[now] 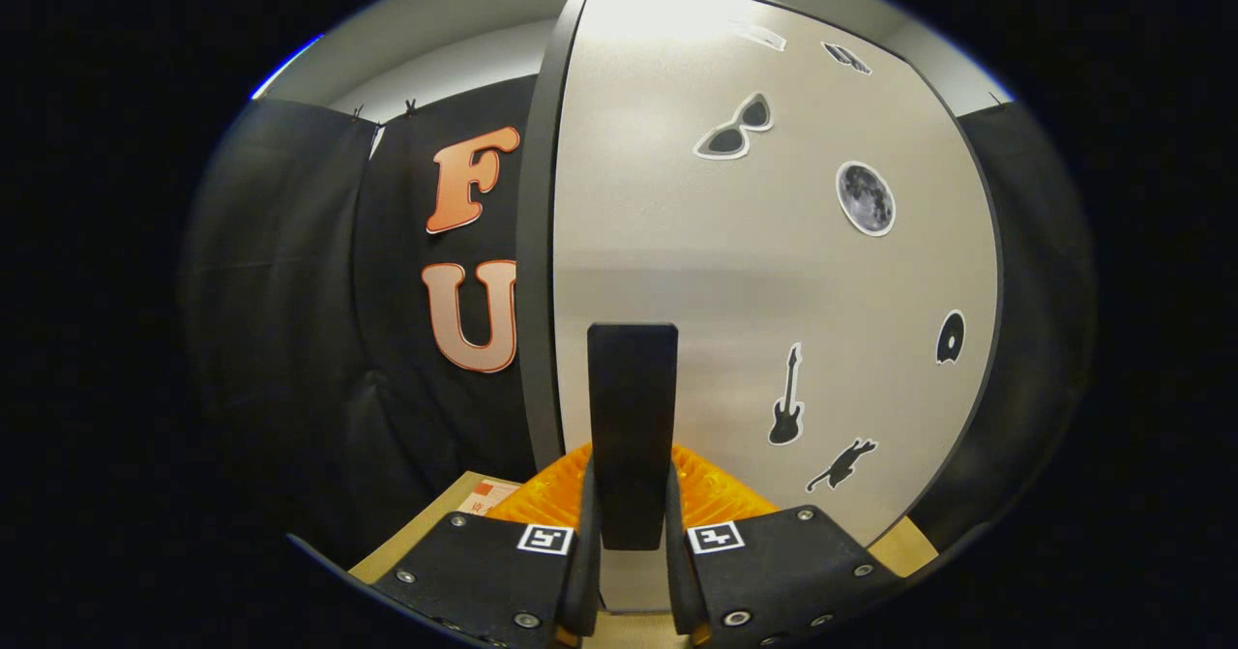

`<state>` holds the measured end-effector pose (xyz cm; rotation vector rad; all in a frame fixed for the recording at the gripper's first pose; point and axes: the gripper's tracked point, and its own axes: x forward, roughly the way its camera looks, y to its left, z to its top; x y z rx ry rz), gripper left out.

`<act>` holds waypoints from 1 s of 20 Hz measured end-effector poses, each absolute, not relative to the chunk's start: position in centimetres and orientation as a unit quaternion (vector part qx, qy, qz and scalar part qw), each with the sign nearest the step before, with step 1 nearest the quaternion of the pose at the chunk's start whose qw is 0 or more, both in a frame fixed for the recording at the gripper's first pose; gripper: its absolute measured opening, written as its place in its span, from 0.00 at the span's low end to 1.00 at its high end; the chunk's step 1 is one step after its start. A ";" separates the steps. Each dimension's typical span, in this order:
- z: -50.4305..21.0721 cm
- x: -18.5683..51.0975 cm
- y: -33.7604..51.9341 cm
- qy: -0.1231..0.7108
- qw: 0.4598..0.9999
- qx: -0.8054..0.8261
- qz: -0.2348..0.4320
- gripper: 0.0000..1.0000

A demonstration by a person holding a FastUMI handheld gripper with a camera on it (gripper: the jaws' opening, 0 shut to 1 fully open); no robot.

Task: Open the shoe cabinet door, grab the shoes and put them into the shoe cabinet, then close the shoe cabinet door.

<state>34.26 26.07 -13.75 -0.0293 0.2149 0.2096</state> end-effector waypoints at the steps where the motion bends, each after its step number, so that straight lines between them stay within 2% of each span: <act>1: -13.9 34.1 26.1 0.115 0.988 -0.004 0.104 0.25; 4: -13.7 33.8 25.9 0.112 0.988 -0.015 0.105 0.21; 20: -13.0 29.4 22.7 0.113 0.990 -0.019 0.078 0.19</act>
